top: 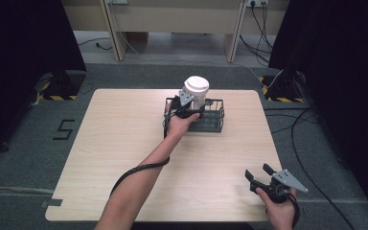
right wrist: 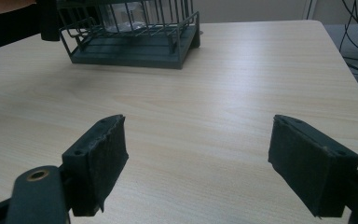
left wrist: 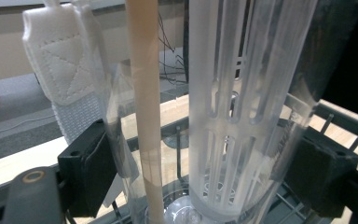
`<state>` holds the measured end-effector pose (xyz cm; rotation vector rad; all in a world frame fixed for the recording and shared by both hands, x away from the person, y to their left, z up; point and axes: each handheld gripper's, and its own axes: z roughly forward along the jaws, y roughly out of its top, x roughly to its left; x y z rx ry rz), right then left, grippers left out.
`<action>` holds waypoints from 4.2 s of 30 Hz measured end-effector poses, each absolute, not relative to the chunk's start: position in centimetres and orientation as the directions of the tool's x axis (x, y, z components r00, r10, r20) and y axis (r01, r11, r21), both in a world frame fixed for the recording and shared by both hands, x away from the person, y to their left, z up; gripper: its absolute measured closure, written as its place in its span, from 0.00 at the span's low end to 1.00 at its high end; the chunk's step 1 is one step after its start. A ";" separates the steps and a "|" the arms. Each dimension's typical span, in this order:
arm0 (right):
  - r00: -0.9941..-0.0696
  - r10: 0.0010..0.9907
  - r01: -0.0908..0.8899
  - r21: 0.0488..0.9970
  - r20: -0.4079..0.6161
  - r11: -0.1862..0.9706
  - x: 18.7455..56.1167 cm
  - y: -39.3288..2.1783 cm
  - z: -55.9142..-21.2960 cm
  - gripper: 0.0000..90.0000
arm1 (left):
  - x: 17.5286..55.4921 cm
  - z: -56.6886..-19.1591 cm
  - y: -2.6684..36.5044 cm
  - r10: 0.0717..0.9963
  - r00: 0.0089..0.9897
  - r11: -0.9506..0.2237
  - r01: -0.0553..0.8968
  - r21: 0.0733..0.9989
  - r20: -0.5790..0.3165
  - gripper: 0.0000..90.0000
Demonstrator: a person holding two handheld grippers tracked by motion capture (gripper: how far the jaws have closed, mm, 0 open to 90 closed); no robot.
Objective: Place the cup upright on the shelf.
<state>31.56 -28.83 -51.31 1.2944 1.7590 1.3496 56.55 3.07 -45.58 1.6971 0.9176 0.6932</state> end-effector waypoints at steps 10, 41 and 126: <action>-0.373 0.921 0.350 0.936 0.114 0.025 31.6 -28.8 -51.3 0.22 | 56.3 -45.6 3.1 0.844 0.535 -0.192 0.236 0.952 0.037 0.19; -0.371 0.921 0.356 0.934 0.117 0.025 31.6 -28.8 -51.3 0.22 | 54.0 -45.1 4.8 0.835 0.547 -0.193 0.192 0.962 0.059 0.16; -0.360 0.928 0.353 0.935 0.099 0.037 31.5 -28.6 -51.3 0.22 | 40.2 -47.1 19.7 0.835 0.546 -0.196 0.168 0.966 0.075 0.17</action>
